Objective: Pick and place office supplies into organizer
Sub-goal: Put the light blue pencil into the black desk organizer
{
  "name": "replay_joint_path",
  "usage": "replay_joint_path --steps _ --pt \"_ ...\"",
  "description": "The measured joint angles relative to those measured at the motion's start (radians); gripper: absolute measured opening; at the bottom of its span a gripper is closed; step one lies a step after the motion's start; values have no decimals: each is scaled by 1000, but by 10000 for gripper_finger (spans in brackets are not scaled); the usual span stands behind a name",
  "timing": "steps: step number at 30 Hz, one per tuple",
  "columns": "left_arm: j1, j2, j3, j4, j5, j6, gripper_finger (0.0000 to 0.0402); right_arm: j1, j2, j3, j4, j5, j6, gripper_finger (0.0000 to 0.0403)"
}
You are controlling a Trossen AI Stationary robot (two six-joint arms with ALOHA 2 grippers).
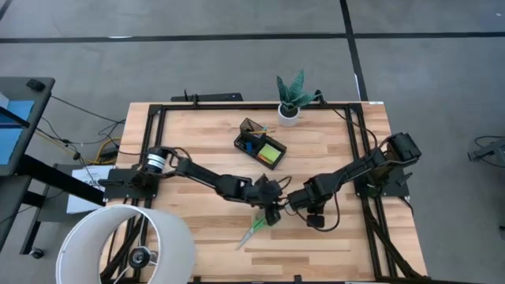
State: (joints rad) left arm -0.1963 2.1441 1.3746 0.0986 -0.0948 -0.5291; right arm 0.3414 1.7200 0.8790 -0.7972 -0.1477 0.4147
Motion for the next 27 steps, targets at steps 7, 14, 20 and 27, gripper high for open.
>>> replay_joint_path --steps 7,14,20,27 --pt "18 64 128 -63 20 112 144 32 -2 -3 -30 -3 19 59" --pt "40 68 142 -179 32 126 144 50 0 -3 -66 -25 68 59" --pt "40 68 142 -198 53 138 144 51 5 -12 -164 -97 92 59" --pt "37 68 142 -196 48 148 144 59 3 -14 -152 -89 88 59"
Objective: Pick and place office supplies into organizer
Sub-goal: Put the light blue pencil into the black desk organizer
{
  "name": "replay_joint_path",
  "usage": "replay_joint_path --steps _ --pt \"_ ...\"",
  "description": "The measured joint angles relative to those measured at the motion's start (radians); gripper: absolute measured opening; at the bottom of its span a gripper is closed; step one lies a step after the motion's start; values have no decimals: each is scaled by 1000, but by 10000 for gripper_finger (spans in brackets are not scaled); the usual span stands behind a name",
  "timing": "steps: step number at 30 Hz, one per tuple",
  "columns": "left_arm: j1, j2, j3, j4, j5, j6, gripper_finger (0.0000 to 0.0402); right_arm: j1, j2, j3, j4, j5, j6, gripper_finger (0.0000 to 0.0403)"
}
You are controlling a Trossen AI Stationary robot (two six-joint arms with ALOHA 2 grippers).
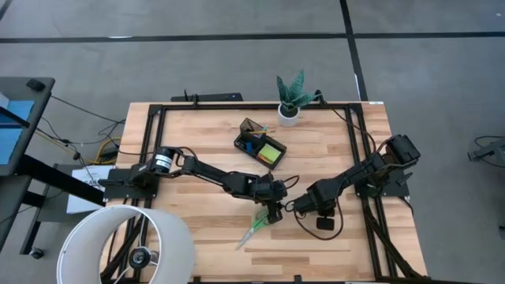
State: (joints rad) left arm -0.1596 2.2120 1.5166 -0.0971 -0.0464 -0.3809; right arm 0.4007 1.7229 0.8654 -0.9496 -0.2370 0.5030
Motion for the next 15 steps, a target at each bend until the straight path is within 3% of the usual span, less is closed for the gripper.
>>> replay_joint_path --steps 15 --pt "0 0 -1 5 3 31 144 -2 -3 2 24 23 21 55"
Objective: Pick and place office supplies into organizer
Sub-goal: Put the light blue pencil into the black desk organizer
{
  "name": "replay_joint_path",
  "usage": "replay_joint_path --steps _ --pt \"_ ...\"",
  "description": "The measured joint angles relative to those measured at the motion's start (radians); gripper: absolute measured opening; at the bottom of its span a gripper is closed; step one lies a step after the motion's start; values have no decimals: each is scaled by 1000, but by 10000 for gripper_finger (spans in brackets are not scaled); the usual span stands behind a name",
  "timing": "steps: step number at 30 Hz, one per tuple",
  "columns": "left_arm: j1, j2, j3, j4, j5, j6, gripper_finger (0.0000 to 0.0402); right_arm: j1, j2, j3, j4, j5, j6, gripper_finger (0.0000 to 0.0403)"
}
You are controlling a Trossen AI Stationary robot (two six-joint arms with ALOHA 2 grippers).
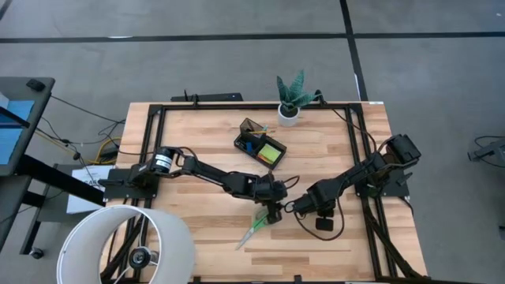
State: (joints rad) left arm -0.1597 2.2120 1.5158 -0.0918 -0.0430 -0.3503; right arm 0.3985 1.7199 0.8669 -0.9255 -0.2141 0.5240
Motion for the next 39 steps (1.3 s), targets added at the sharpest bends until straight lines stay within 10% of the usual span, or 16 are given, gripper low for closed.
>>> replay_joint_path --steps 21,30,39 --pt "-7 87 5 21 -15 58 139 -2 -4 -20 55 3 0 1" --pt "-18 103 6 -7 0 129 18 -2 -4 -22 58 7 0 1" --pt "-21 109 12 0 24 135 4 -1 -4 -22 56 17 0 10"
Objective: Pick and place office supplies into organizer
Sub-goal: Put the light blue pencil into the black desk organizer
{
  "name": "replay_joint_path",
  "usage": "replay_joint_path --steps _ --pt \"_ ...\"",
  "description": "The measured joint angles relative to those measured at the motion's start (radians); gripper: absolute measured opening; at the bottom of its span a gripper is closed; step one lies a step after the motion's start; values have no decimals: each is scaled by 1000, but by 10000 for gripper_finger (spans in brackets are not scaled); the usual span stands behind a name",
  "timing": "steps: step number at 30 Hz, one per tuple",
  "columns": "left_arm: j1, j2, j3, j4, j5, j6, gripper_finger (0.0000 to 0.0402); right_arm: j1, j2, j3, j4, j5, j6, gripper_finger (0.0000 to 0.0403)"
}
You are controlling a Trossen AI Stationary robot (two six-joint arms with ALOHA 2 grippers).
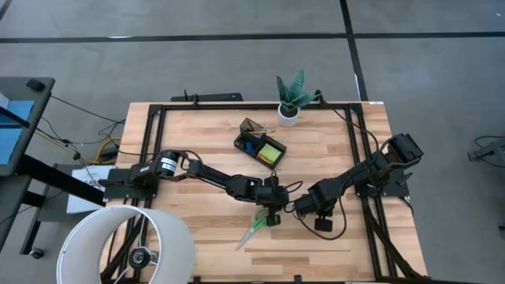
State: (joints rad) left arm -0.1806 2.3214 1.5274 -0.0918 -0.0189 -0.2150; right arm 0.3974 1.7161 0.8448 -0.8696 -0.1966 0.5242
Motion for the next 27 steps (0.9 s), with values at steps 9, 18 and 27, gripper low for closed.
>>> replay_joint_path --steps 9,18,27 --pt "-1 12 53 -23 7 6 1 2 7 37 -23 25 -1 54" --pt "-1 16 54 -3 6 -5 0 9 5 32 -2 44 -7 54" --pt "0 16 53 16 -10 -8 0 7 4 32 3 18 -30 15"
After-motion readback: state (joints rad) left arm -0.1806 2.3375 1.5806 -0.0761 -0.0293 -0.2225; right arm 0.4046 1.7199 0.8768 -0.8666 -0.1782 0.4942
